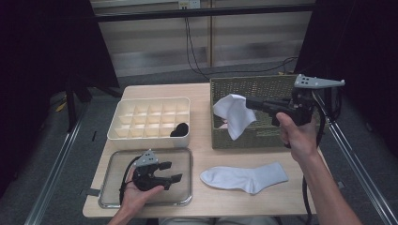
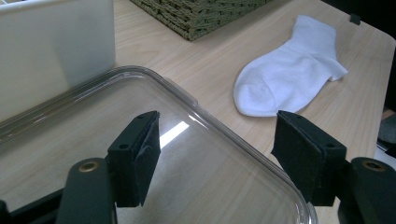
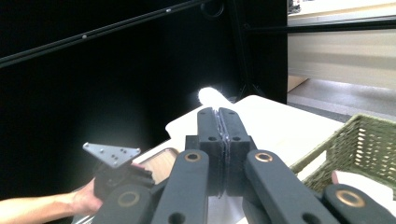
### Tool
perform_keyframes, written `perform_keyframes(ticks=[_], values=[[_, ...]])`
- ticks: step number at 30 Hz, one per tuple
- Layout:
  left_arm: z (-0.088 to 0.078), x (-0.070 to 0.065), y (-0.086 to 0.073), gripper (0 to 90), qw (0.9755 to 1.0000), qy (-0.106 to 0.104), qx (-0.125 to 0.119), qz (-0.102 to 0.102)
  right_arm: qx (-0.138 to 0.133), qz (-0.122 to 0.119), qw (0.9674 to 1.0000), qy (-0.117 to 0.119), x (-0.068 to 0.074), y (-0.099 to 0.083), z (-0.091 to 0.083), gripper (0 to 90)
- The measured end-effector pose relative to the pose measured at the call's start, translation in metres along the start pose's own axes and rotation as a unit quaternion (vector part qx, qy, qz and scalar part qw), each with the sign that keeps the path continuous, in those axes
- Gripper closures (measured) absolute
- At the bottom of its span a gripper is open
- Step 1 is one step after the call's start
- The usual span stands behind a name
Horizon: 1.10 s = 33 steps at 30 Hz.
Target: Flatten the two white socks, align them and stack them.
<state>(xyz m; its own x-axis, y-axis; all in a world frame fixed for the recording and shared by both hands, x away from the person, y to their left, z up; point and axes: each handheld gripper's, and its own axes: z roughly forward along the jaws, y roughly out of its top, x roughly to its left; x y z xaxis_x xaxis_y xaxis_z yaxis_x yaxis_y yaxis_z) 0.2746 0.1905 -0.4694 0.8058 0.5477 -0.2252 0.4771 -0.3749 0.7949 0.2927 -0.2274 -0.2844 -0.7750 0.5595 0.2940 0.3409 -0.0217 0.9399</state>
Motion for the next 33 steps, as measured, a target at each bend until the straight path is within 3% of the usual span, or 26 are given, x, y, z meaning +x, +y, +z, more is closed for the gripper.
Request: perform_keyframes(ticks=[11,16,18,27,33], values=[[0.003,-0.007,0.003,41.5,0.9998,-0.011,-0.008,0.011,0.012,0.01,0.9999,0.008,0.014,-0.026,-0.005,89.0],[0.005,-0.013,0.008,44.0,0.9996,-0.011,-0.01,0.023,0.03,0.013,0.9994,0.012,0.021,-0.042,-0.004,89.0],[0.006,-0.018,0.011,43.9,0.9992,-0.01,-0.011,0.036,0.036,0.018,0.9991,0.014,0.021,-0.052,-0.003,89.0],[0.013,-0.026,0.018,48.3,0.9988,-0.02,-0.008,0.045,0.059,0.049,0.9969,0.019,0.016,-0.089,0.005,89.0],[0.016,-0.031,0.028,44.4,0.9984,-0.021,-0.01,0.051,0.072,0.06,0.9955,0.012,0.015,-0.104,0.004,89.0]])
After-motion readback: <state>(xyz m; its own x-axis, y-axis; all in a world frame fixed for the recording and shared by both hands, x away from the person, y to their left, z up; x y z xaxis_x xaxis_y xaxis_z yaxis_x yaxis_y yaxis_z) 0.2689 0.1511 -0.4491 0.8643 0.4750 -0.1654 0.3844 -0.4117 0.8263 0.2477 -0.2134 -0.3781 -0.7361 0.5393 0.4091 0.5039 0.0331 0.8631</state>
